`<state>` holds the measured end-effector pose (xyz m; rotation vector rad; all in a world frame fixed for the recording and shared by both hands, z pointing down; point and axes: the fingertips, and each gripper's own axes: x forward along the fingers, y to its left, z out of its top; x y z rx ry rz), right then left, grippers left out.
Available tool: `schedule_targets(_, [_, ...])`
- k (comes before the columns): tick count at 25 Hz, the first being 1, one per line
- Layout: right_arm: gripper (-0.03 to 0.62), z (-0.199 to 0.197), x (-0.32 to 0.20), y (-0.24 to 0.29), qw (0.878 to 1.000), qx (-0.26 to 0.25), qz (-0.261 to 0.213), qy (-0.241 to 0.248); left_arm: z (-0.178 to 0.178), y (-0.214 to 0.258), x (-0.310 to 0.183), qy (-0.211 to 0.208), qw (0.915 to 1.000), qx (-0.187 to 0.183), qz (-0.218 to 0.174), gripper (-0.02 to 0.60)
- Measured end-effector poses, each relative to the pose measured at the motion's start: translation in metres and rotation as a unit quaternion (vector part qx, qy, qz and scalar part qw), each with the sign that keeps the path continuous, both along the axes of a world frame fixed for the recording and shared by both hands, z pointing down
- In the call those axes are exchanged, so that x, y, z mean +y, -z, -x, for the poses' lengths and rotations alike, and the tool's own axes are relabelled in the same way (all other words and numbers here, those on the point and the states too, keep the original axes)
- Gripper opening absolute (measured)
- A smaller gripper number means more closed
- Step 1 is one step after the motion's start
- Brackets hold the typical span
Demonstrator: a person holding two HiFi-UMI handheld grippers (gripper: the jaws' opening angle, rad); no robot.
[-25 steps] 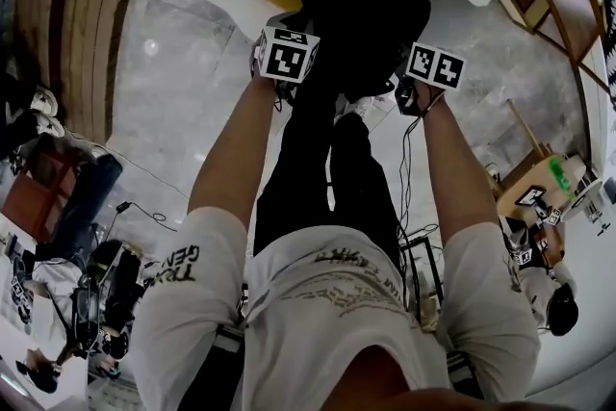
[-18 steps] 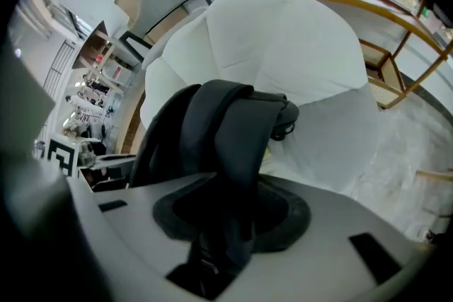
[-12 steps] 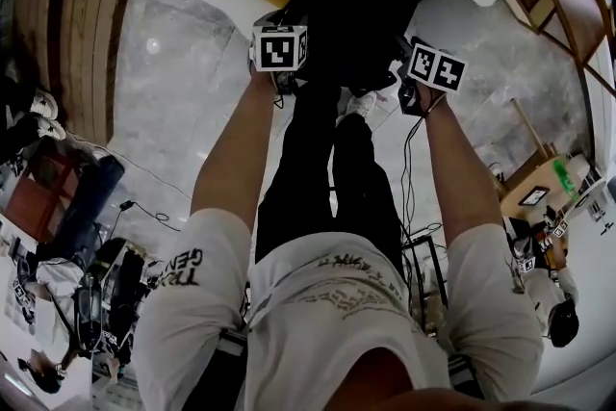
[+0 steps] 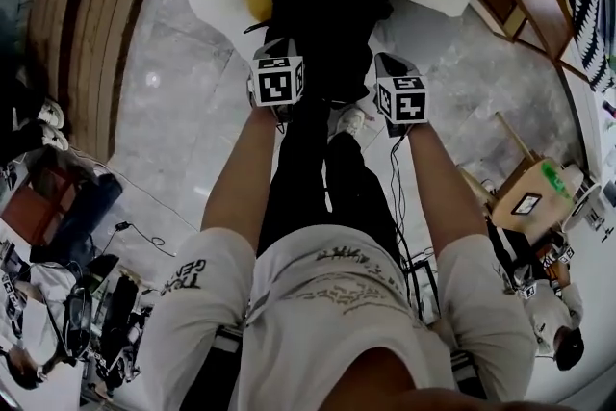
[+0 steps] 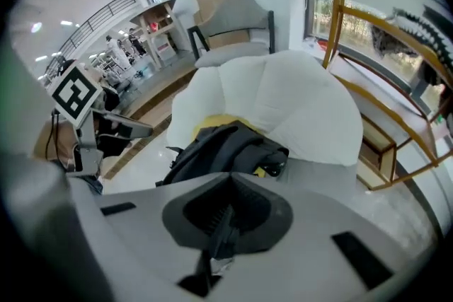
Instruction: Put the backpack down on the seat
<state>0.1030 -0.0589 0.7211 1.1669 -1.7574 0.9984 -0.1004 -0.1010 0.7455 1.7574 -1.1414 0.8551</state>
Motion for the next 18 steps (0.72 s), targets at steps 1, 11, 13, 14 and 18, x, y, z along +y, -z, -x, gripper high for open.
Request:
schedule_targets(1, [0.028, 0.001, 0.0, 0.013, 1.0, -0.001, -0.012, 0.002, -0.005, 0.015, 0.001, 0.0, 1.0, 0.004, -0.006, 0.023])
schedule_targets(11, [0.026, -0.006, 0.003, 0.181, 0.987, -0.047, -0.148, -0.044, -0.048, 0.195, 0.009, -0.002, 0.9914, 0.042, -0.124, 0.021])
schedule_targets(13, [0.026, -0.014, 0.0, 0.225, 0.977, -0.059, -0.194, -0.06, -0.056, 0.239, 0.01, -0.002, 0.9872, 0.044, -0.153, 0.021])
schedule_targets(14, [0.026, -0.018, -0.002, 0.248, 0.971, -0.066, -0.219, -0.066, -0.061, 0.261, 0.011, -0.006, 0.9844, 0.044, -0.17, 0.021])
schedule_targets(18, [0.026, -0.031, -0.005, 0.338, 0.945, -0.078, -0.307, -0.075, -0.085, 0.347, 0.02, -0.023, 0.9714, 0.043, -0.232, 0.021])
